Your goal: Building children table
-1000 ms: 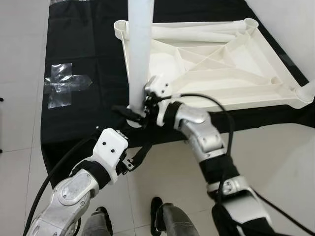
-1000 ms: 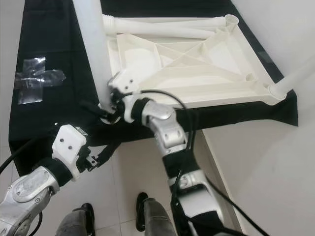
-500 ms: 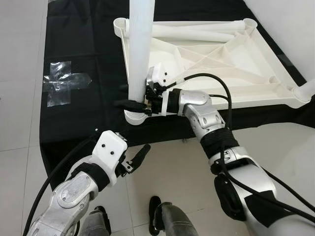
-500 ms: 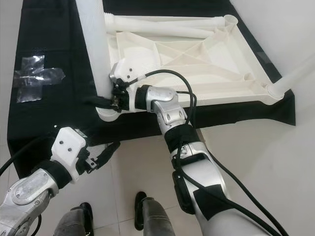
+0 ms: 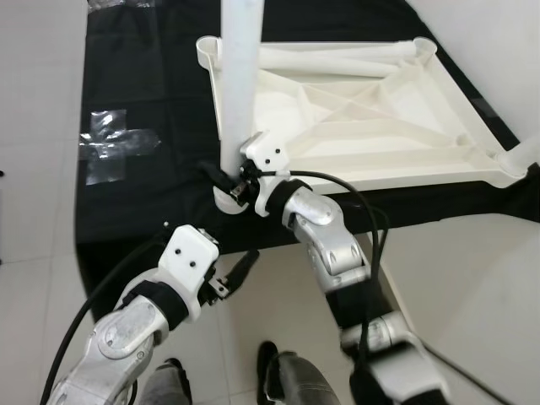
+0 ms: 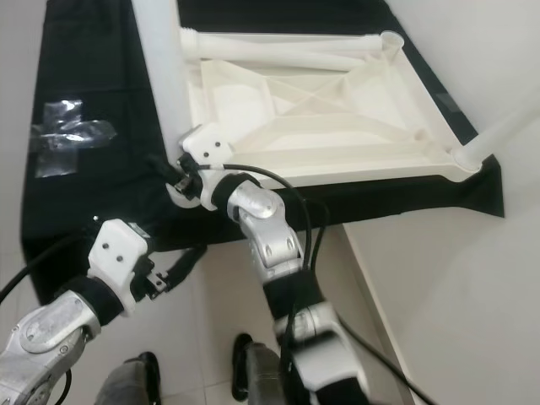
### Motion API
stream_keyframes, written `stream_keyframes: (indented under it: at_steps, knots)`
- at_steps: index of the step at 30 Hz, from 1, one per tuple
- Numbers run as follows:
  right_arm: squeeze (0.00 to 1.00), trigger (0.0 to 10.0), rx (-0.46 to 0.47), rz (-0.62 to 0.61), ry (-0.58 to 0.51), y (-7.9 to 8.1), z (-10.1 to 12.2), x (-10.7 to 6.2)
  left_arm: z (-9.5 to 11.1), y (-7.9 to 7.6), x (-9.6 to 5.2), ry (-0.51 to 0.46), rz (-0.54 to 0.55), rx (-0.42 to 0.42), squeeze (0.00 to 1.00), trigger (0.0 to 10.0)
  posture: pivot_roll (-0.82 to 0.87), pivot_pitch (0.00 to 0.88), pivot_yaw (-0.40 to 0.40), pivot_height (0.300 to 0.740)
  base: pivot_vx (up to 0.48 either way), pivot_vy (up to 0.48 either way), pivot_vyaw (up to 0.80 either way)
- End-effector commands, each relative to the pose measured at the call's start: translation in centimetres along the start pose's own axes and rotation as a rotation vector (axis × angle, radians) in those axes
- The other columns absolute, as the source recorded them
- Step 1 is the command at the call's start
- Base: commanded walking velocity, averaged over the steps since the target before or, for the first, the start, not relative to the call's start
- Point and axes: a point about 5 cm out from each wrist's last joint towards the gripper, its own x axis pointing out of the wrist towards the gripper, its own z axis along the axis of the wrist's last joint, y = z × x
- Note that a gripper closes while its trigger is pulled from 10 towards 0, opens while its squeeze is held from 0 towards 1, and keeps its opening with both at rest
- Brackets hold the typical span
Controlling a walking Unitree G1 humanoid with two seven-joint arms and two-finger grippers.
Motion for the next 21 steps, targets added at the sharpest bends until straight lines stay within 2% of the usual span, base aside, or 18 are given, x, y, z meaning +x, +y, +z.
stream_keyframes:
  at_steps: [1,3,4,7,12,13,14,16,17,20,21]
  knots:
    - [0.0,10.0,0.058,0.052,0.107,1.5,-2.8,-0.1,-0.3,-0.3,0.3,0.004,-0.027,-0.005,0.0,10.0,0.11,0.26,-0.139,0.74,0.0,0.0,0.0]
    - [0.0,10.0,0.068,0.059,0.074,1.0,-2.2,0.3,-0.2,-0.3,0.4,-0.001,-0.03,-0.003,0.0,10.0,0.11,0.253,-0.141,0.74,0.0,0.0,0.0]
    - [1.0,10.0,0.088,0.09,0.019,0.5,-1.3,0.6,-0.2,-0.1,0.5,-0.001,-0.023,0.005,0.0,10.0,0.12,0.248,-0.145,0.74,0.0,0.0,0.0]
    - [1.0,10.0,0.125,0.112,-0.033,0.1,-0.6,0.5,-0.3,0.3,0.4,0.008,-0.001,0.018,0.0,10.0,0.12,0.246,-0.144,0.74,0.0,0.0,0.0]
    - [1.0,10.0,0.125,0.097,-0.08,-0.6,-0.2,-0.6,-0.7,1.3,0.2,0.035,0.07,0.036,0.0,10.0,0.11,0.248,-0.135,0.74,0.0,0.0,0.0]
    - [1.0,10.0,0.122,0.087,-0.085,-0.8,-0.1,-1.3,-0.9,1.9,0.1,0.044,0.112,0.04,0.0,10.0,0.1,0.25,-0.13,0.74,0.0,0.0,0.0]
    - [1.0,10.0,0.122,0.087,-0.085,-0.8,-0.1,-1.3,-0.9,1.9,0.1,0.044,0.112,0.04,0.0,10.0,0.1,0.25,-0.13,0.74,0.0,0.0,0.0]
    - [1.0,10.0,0.122,0.078,-0.088,-1.2,-0.4,-3.4,-1.2,3.3,-0.3,0.047,0.222,0.027,0.0,10.0,0.09,0.251,-0.119,0.74,0.0,0.0,0.0]
    - [1.0,10.0,0.122,0.078,-0.088,-1.2,-0.4,-3.4,-1.2,3.3,-0.3,0.047,0.222,0.027,0.0,10.0,0.09,0.251,-0.119,0.74,0.0,0.0,0.0]
    - [1.0,10.0,0.137,0.05,-0.085,-2.0,-1.1,-6.0,-2.0,5.3,-1.2,0.054,0.368,-0.021,0.0,10.0,0.07,0.253,-0.095,0.74,0.0,0.0,0.0]
    - [1.0,10.0,0.137,0.05,-0.085,-2.0,-1.1,-6.0,-2.0,5.3,-1.2,0.054,0.368,-0.021,0.0,10.0,0.07,0.253,-0.095,0.74,0.0,0.0,0.0]
